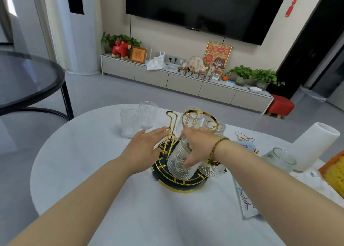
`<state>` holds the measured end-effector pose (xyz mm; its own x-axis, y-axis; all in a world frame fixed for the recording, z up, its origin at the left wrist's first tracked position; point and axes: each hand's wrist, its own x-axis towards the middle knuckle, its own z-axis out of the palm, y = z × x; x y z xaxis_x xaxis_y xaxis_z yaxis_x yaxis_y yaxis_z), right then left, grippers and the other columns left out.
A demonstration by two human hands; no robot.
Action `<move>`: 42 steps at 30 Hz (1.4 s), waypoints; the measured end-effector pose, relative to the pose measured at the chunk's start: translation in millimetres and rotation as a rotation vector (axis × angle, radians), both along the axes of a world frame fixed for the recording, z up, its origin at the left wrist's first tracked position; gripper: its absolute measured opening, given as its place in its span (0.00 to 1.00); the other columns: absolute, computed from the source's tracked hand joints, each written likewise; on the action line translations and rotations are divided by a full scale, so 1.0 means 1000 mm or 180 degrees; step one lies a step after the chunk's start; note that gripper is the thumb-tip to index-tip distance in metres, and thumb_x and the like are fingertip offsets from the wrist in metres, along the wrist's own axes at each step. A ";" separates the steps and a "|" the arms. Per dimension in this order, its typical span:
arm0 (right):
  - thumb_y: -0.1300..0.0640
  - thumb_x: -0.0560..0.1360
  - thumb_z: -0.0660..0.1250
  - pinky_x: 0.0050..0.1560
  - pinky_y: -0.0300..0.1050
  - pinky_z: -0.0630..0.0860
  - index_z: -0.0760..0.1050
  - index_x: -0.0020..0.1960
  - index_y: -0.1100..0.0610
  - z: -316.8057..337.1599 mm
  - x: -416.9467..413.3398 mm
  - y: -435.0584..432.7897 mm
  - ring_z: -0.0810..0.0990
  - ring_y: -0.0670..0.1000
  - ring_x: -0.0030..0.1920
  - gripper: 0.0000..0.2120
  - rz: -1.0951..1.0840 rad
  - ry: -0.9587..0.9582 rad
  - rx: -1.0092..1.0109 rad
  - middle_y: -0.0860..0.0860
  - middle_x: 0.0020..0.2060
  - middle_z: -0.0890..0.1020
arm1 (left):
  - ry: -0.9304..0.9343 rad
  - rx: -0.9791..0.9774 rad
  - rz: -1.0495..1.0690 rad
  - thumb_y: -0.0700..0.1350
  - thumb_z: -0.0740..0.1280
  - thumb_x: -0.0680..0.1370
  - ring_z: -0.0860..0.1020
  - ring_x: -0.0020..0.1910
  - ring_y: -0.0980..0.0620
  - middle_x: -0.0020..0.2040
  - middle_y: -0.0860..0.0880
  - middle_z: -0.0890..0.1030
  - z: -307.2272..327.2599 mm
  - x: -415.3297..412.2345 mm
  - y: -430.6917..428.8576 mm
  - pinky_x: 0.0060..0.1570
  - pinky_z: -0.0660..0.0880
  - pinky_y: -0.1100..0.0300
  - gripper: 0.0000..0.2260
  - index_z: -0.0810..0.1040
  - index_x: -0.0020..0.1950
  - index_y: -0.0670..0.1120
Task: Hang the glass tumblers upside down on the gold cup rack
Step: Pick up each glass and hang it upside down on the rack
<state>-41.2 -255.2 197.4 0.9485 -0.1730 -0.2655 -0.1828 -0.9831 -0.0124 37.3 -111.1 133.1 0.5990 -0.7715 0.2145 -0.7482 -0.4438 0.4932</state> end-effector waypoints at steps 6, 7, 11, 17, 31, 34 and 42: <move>0.45 0.62 0.72 0.63 0.53 0.63 0.58 0.66 0.54 -0.007 0.001 0.000 0.63 0.56 0.63 0.39 0.0113 0.0008 -0.0068 0.54 0.64 0.68 | -0.0087 0.0123 -0.0062 0.38 0.58 0.76 0.57 0.72 0.55 0.75 0.55 0.56 0.003 0.003 0.001 0.73 0.44 0.54 0.25 0.56 0.71 0.53; 0.45 0.62 0.72 0.64 0.53 0.62 0.57 0.66 0.54 -0.007 0.001 -0.001 0.63 0.56 0.64 0.40 0.0103 -0.0013 -0.0058 0.54 0.65 0.67 | -0.0084 0.0119 -0.0059 0.38 0.58 0.76 0.57 0.73 0.55 0.75 0.54 0.56 0.003 0.002 0.000 0.73 0.44 0.54 0.26 0.56 0.71 0.53; 0.44 0.62 0.71 0.68 0.55 0.55 0.52 0.70 0.53 -0.011 0.000 -0.003 0.58 0.57 0.68 0.43 0.0064 0.0012 -0.0099 0.54 0.70 0.62 | -0.0066 0.0097 -0.0049 0.38 0.58 0.76 0.56 0.73 0.54 0.75 0.54 0.55 0.001 0.001 -0.001 0.73 0.45 0.54 0.26 0.55 0.71 0.53; 0.43 0.63 0.69 0.70 0.55 0.51 0.48 0.71 0.50 -0.014 -0.004 -0.004 0.55 0.56 0.70 0.44 0.0013 -0.0102 -0.0008 0.52 0.71 0.58 | -0.0014 0.0058 -0.0027 0.38 0.58 0.76 0.57 0.73 0.53 0.75 0.54 0.57 0.004 0.003 -0.001 0.73 0.44 0.53 0.25 0.58 0.71 0.53; 0.58 0.68 0.59 0.47 0.38 0.66 0.76 0.45 0.64 -0.067 -0.002 0.098 0.73 0.50 0.45 0.12 0.0474 -0.2913 0.1415 0.59 0.40 0.81 | 0.0142 -0.0309 0.1371 0.43 0.64 0.76 0.69 0.67 0.44 0.67 0.41 0.72 -0.069 0.024 0.094 0.70 0.56 0.49 0.16 0.72 0.63 0.43; 0.58 0.72 0.61 0.55 0.39 0.66 0.70 0.58 0.60 -0.102 0.028 0.113 0.72 0.52 0.56 0.15 -0.0021 -0.2061 0.2009 0.56 0.54 0.77 | 0.0378 -0.0100 0.1782 0.48 0.65 0.75 0.65 0.70 0.44 0.70 0.43 0.68 -0.095 0.036 0.116 0.71 0.53 0.48 0.20 0.69 0.65 0.45; 0.53 0.66 0.70 0.66 0.48 0.61 0.52 0.69 0.61 -0.157 0.150 0.104 0.61 0.56 0.68 0.39 -0.1613 -0.1623 0.2671 0.57 0.68 0.63 | 0.0161 0.0661 0.1876 0.63 0.55 0.74 0.49 0.75 0.52 0.76 0.52 0.54 -0.139 0.049 0.124 0.73 0.43 0.50 0.30 0.54 0.71 0.52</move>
